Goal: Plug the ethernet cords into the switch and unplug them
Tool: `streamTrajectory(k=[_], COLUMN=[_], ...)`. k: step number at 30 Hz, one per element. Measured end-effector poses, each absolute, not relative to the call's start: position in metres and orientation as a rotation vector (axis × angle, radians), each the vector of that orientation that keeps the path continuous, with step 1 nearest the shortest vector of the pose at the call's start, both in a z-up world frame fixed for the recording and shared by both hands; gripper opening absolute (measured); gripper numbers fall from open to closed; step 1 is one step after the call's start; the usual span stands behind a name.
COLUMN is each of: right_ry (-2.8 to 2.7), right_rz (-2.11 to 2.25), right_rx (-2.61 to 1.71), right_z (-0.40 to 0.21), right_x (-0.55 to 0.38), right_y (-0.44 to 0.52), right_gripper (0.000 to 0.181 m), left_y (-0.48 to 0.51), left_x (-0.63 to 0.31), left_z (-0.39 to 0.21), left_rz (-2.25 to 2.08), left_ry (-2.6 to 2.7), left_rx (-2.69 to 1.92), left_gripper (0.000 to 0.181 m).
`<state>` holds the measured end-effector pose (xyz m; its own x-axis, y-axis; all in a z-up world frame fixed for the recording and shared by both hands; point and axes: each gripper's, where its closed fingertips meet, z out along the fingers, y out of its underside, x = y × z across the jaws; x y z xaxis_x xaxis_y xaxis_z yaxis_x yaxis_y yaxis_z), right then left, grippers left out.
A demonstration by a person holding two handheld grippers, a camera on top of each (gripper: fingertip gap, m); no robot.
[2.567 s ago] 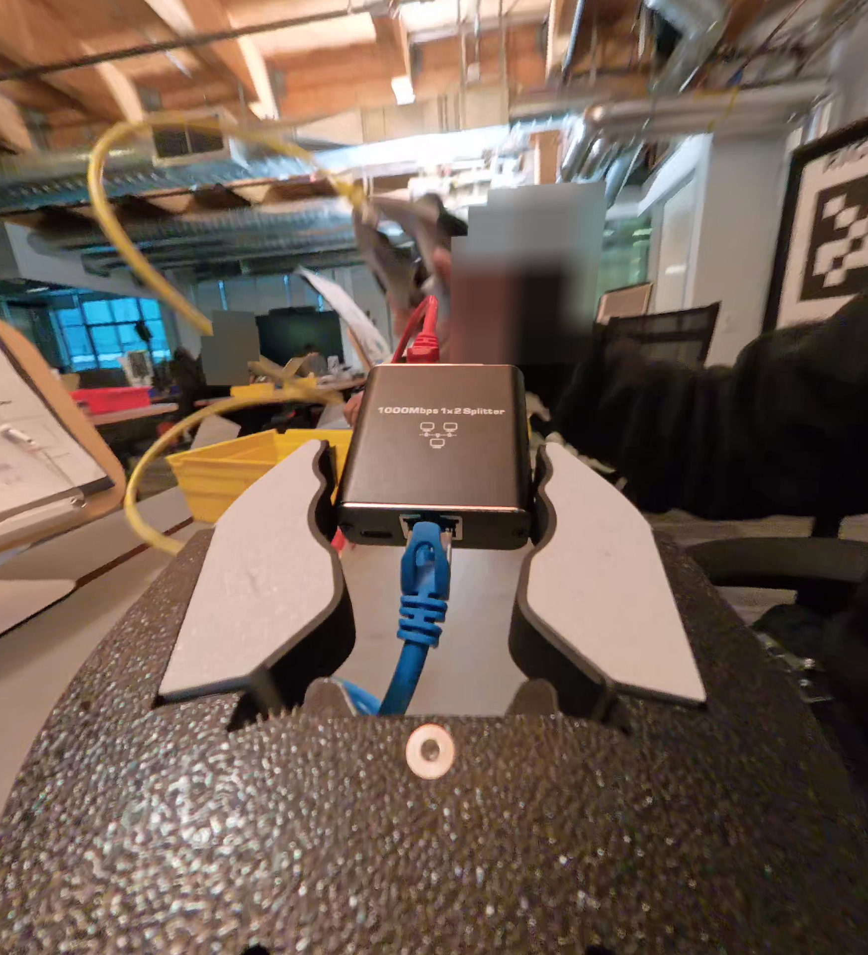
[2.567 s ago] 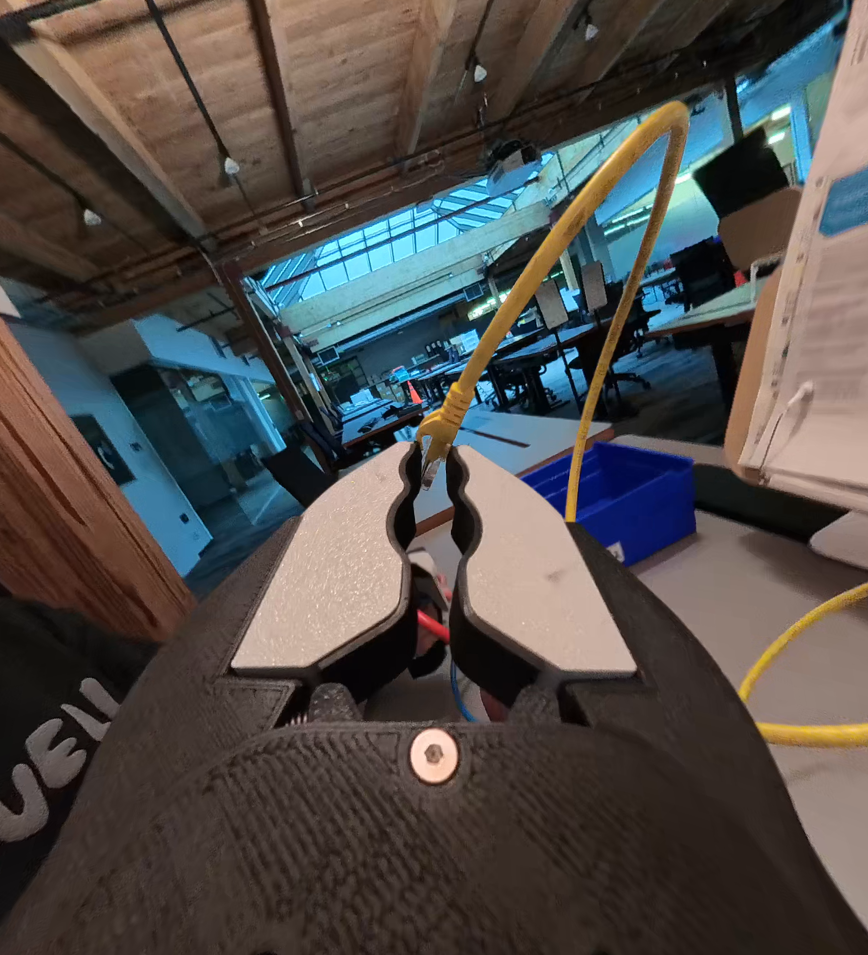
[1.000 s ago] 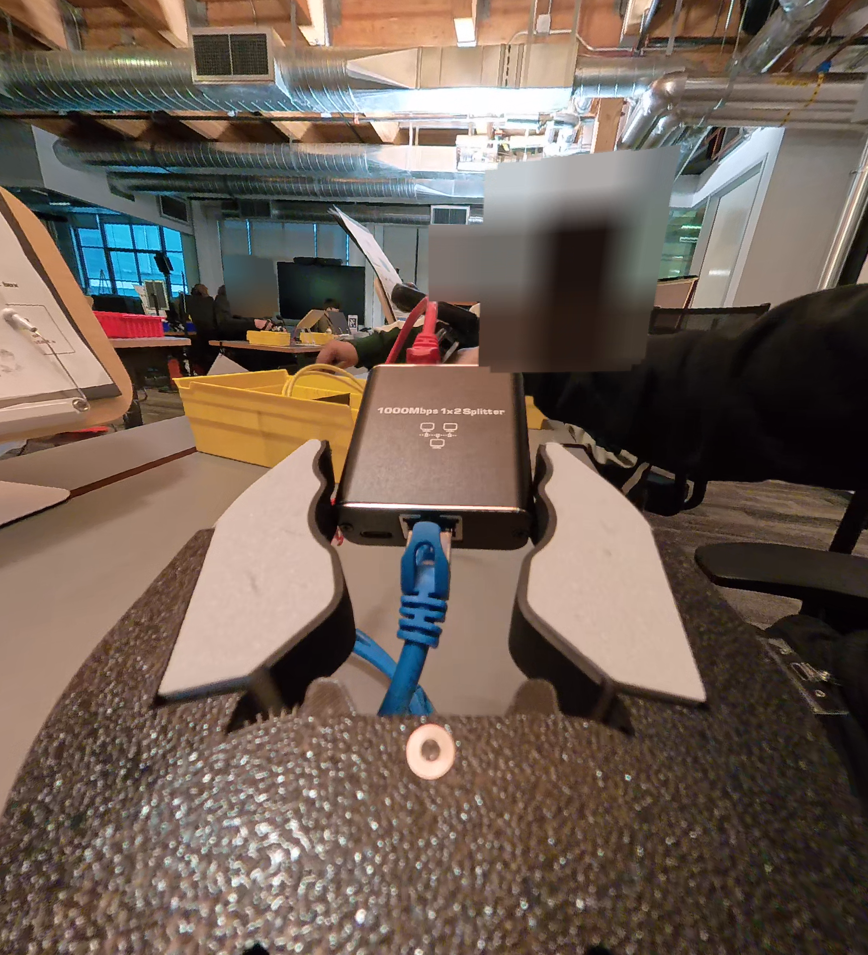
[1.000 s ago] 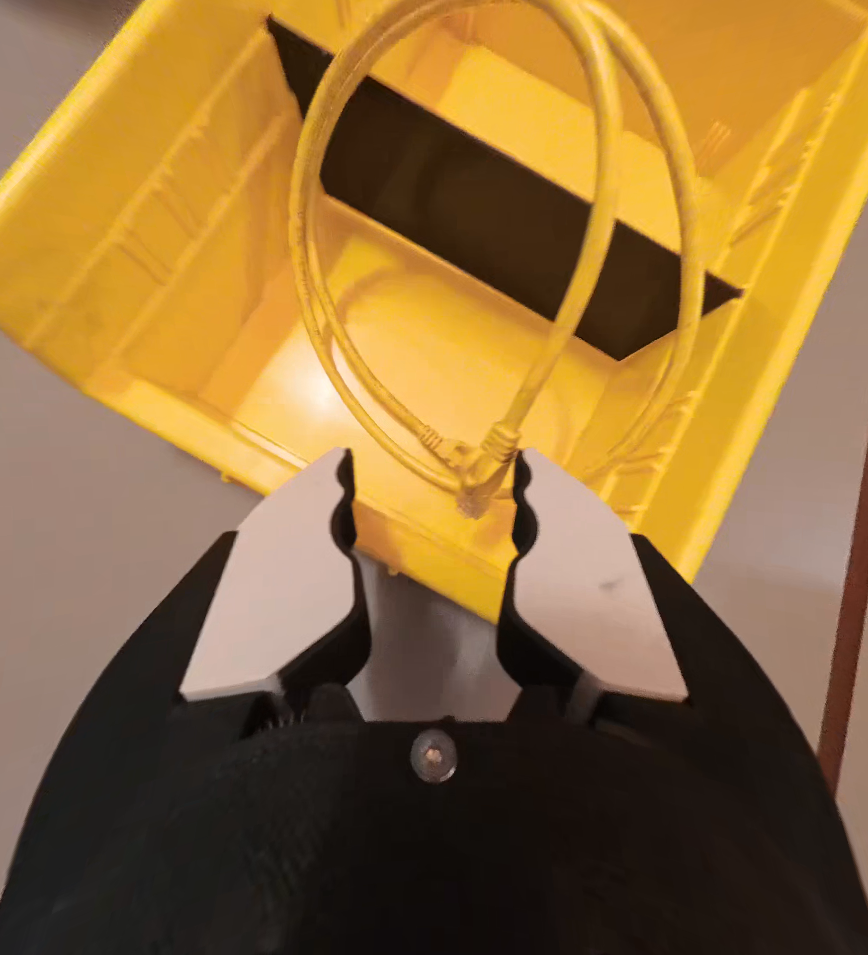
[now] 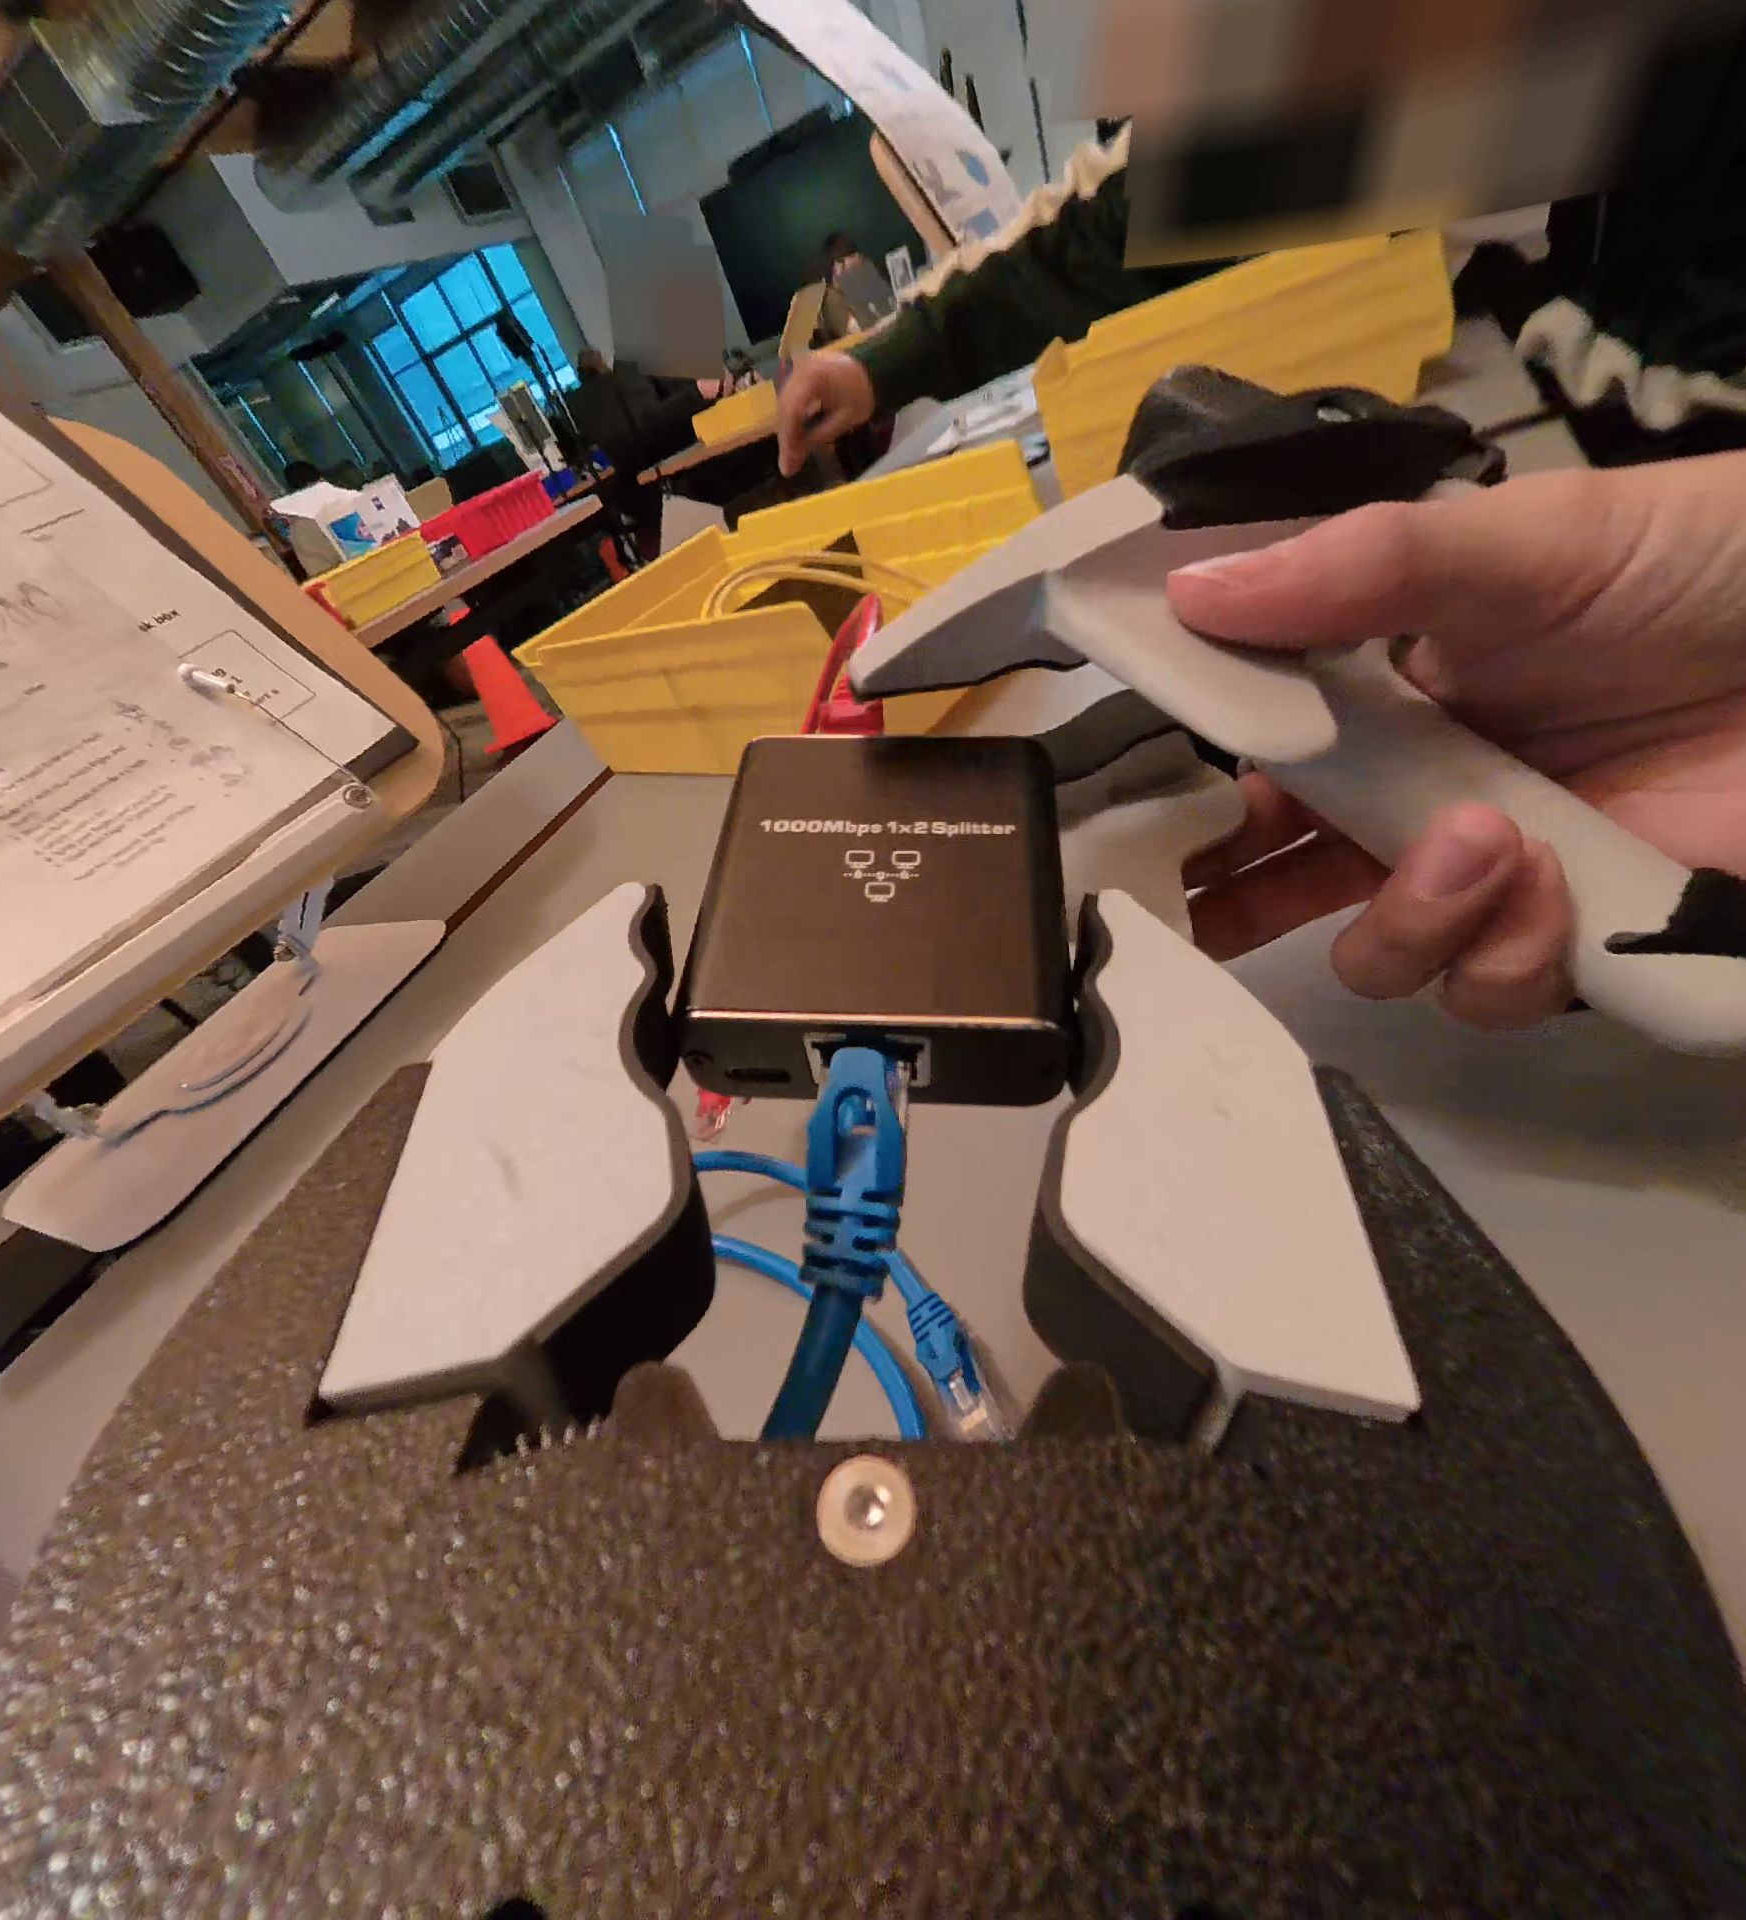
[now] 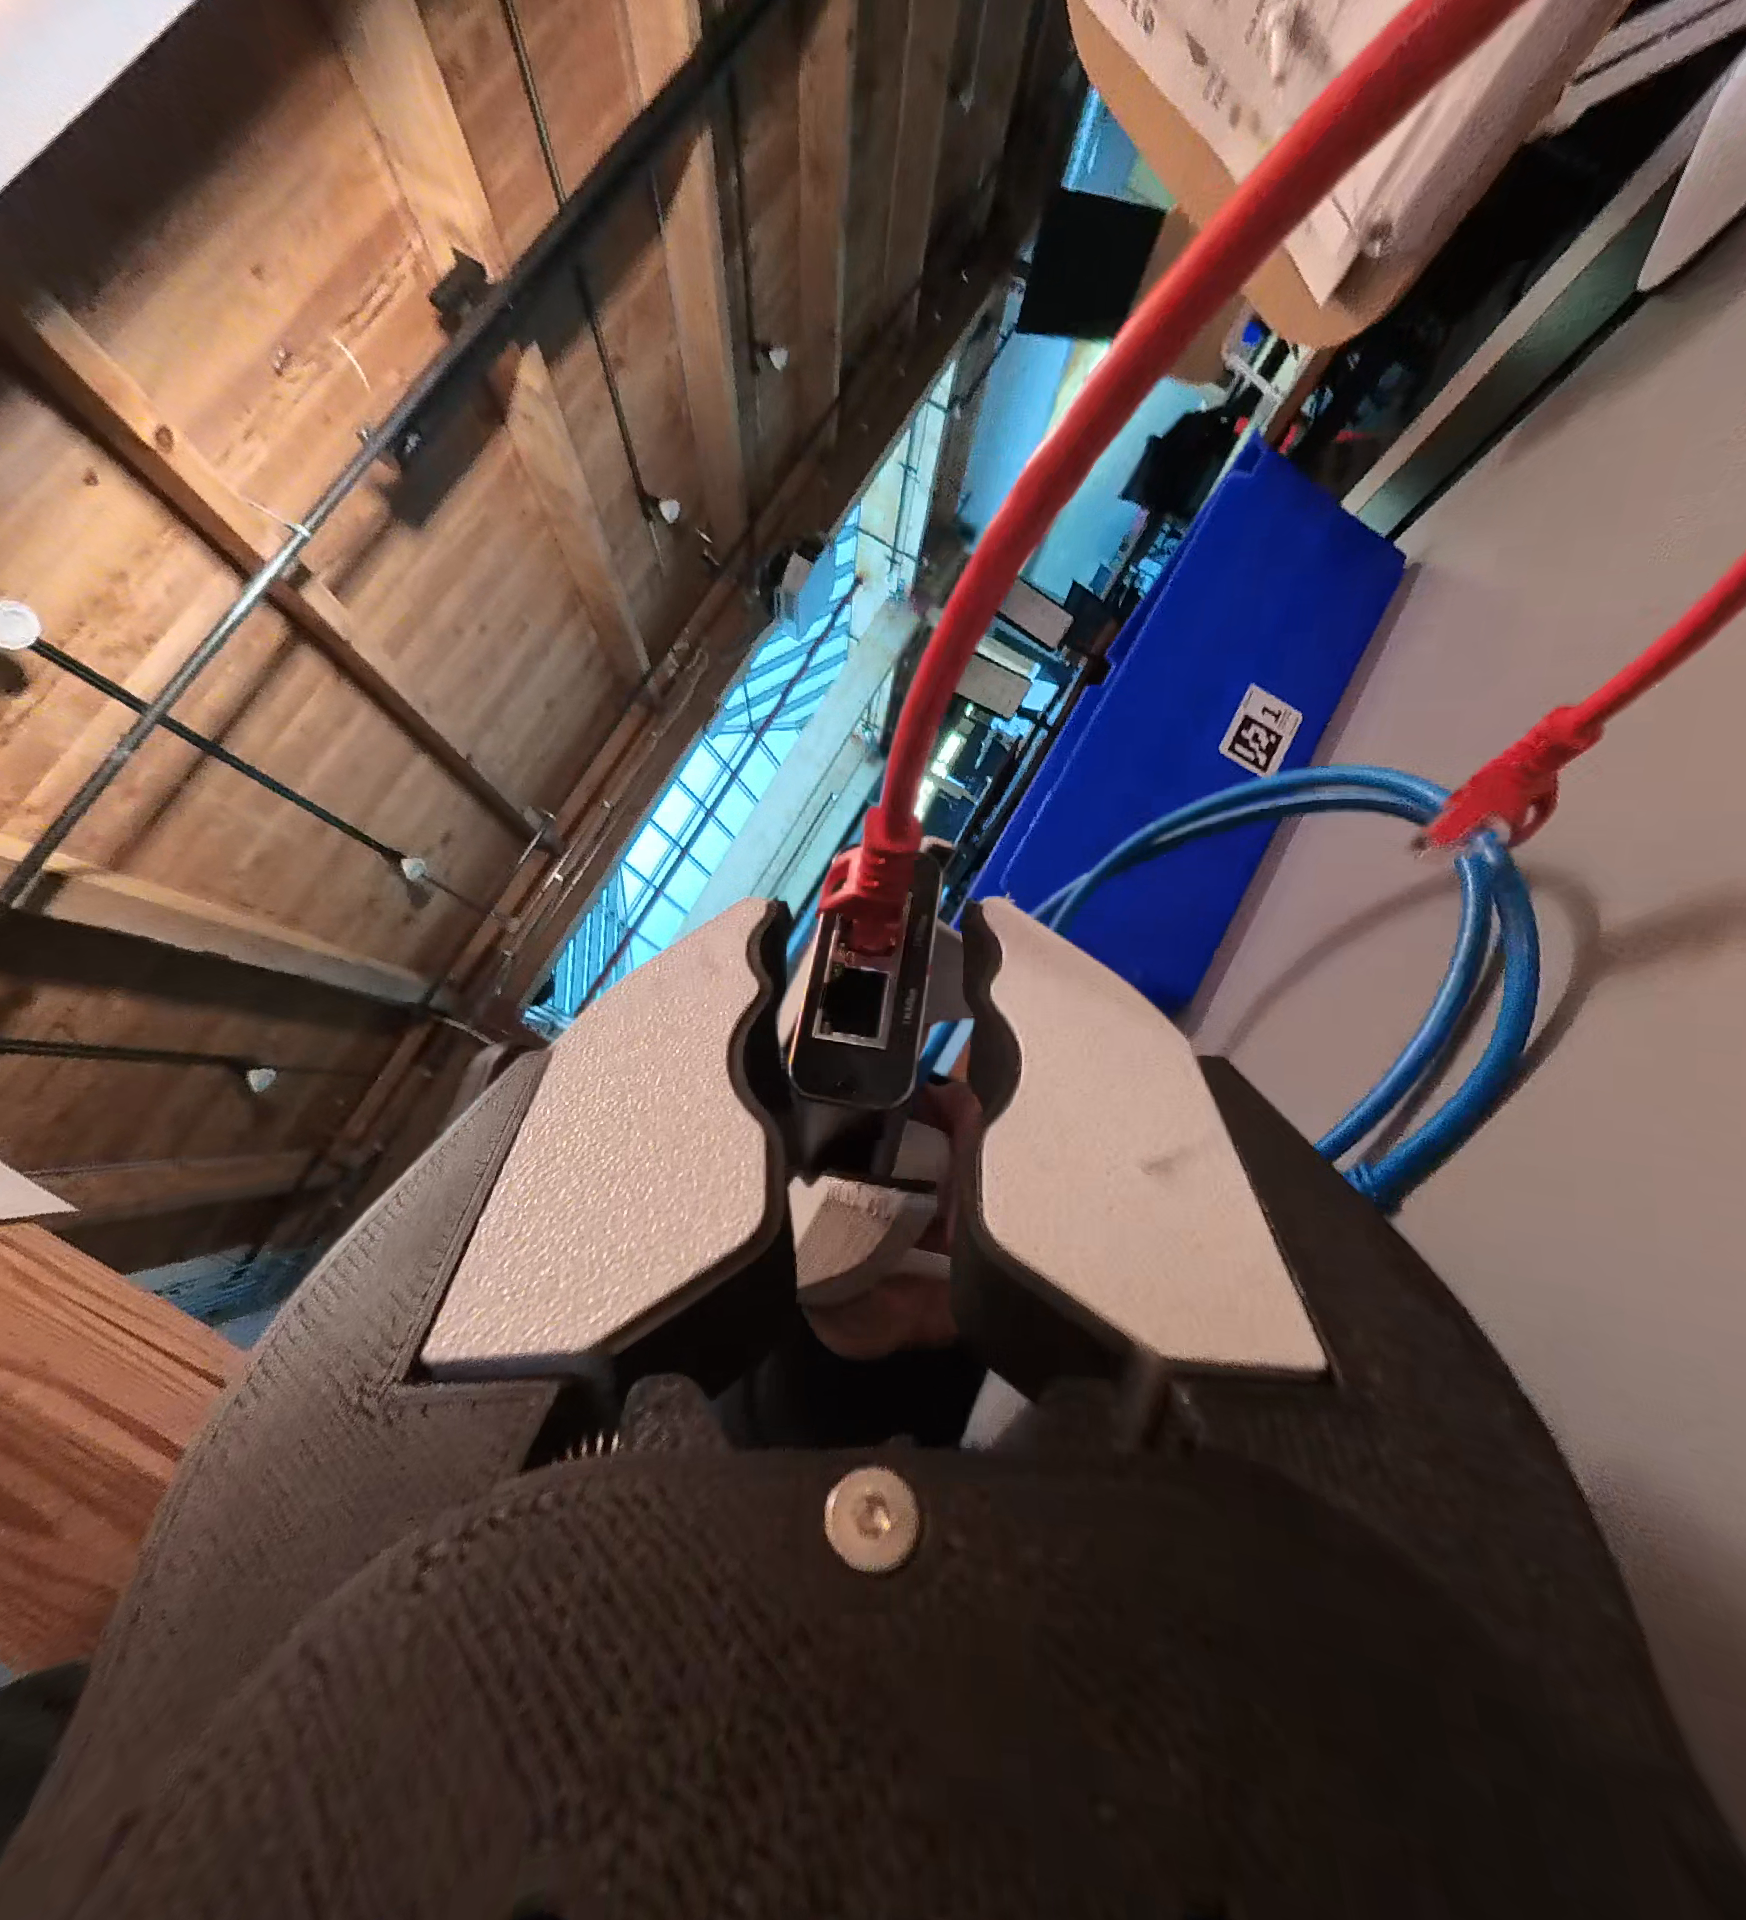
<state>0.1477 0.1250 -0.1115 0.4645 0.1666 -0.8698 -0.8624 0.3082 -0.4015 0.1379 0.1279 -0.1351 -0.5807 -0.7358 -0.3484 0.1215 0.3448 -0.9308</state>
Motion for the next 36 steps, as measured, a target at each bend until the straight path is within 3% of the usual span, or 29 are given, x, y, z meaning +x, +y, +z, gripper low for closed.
streamTrajectory(k=[3,17,36], right_ry=[0.867,0.949,0.874], right_rz=[0.788,0.806,0.728], right_rx=[-1.011,-0.813,-0.878], right_z=[-0.117,-0.119,-0.122], right_x=[0.149,0.158,0.164], right_y=[0.125,0.113,0.114], right_gripper=[0.022,0.017,0.012], left_y=[0.123,0.117,0.117], left_x=[0.141,0.146,0.153], left_z=[-0.139,-0.143,-0.145], left_rz=[-1.282,-1.271,-1.2], left_ry=[1.815,1.803,1.751], left_rx=[-0.537,-0.585,-0.632], left_gripper=[0.074,0.074,0.074])
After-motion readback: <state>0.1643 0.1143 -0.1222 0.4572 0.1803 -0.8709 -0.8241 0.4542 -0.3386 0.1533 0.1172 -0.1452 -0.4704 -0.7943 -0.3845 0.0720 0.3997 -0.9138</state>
